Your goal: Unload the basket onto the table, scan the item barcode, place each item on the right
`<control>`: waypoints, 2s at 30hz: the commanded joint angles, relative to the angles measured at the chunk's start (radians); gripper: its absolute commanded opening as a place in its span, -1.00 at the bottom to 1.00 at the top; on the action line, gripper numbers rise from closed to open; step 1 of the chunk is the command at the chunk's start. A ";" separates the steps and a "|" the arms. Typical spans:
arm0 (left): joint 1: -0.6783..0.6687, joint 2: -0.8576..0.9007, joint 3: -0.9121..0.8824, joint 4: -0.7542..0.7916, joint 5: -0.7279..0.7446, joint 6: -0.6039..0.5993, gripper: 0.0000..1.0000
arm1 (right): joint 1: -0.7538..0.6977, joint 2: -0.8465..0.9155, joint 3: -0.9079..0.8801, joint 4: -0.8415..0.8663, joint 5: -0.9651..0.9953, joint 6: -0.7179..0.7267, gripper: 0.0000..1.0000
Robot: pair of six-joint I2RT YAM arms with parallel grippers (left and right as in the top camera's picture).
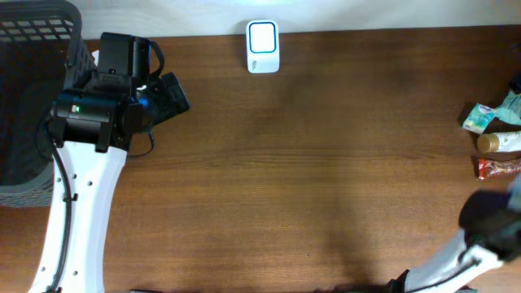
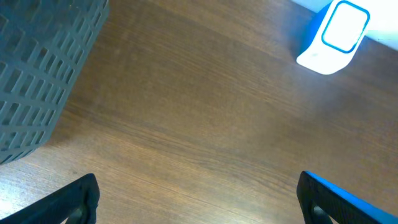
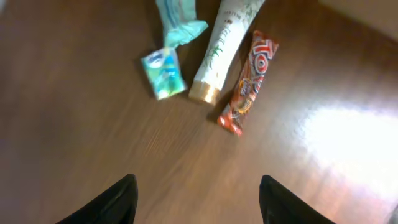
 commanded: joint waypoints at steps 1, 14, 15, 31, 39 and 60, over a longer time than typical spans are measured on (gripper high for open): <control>0.001 -0.003 0.002 0.001 -0.001 0.016 0.98 | 0.111 -0.150 0.004 -0.047 -0.016 -0.011 0.21; 0.001 -0.003 0.002 0.001 -0.001 0.016 0.98 | 0.592 -0.702 -0.213 -0.145 0.065 -0.063 0.45; 0.001 -0.003 0.002 0.002 -0.001 0.016 0.98 | 0.620 -0.775 -0.301 -0.142 0.065 -0.063 0.47; 0.001 -0.003 0.002 0.001 -0.001 0.016 0.98 | 0.642 -1.119 -0.862 -0.021 0.026 -0.063 0.97; 0.001 -0.003 0.002 0.001 -0.001 0.016 0.98 | 0.642 -1.119 -0.862 -0.021 0.038 -0.063 0.97; 0.001 -0.003 0.002 0.001 -0.001 0.016 0.98 | 0.638 -1.732 -2.165 1.392 -0.240 -0.468 0.97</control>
